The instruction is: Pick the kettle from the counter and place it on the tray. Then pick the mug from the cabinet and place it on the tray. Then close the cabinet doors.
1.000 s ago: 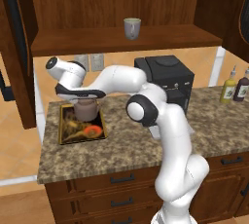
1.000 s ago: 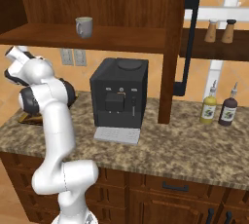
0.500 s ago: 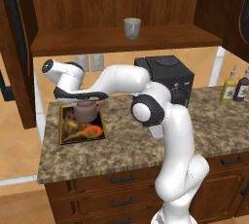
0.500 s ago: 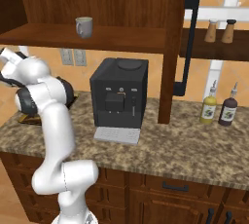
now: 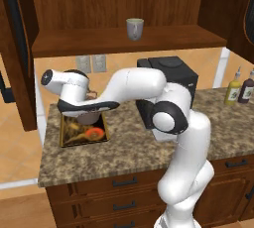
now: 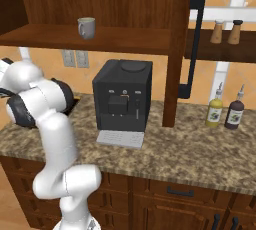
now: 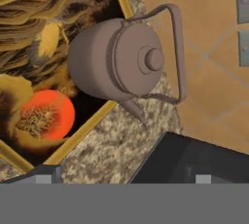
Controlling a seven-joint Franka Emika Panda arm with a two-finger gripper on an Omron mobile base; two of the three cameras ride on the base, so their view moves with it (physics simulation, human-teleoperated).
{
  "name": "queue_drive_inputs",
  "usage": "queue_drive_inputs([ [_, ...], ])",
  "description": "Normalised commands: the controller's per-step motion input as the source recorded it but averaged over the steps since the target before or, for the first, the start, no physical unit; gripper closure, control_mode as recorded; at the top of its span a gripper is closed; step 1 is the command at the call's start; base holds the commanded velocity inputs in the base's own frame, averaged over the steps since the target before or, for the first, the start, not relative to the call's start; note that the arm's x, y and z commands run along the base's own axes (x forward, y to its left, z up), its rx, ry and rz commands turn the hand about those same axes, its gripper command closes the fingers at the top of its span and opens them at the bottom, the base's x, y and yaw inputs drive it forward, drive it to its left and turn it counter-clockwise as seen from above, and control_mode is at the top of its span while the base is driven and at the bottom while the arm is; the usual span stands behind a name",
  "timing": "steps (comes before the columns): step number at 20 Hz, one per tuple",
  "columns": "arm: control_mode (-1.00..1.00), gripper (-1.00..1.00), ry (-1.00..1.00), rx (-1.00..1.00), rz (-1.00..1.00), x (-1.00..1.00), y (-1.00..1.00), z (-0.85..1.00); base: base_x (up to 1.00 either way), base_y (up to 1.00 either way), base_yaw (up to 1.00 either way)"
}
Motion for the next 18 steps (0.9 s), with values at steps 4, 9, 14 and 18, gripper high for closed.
queue_drive_inputs([
  [4,-1.0,-1.0,-0.11,0.15,-0.27,-0.59,-0.61,0.39,0.0,0.0,0.0],
  [9,-1.0,-1.0,-0.14,0.14,-0.29,-0.52,-0.59,0.44,0.0,0.0,0.0],
  [14,-1.0,-1.0,-0.16,0.14,-0.29,-0.52,-0.53,0.53,0.0,0.0,0.0],
  [18,-1.0,-1.0,-0.33,0.21,-0.26,-0.51,-0.41,0.52,0.0,0.0,0.0],
])
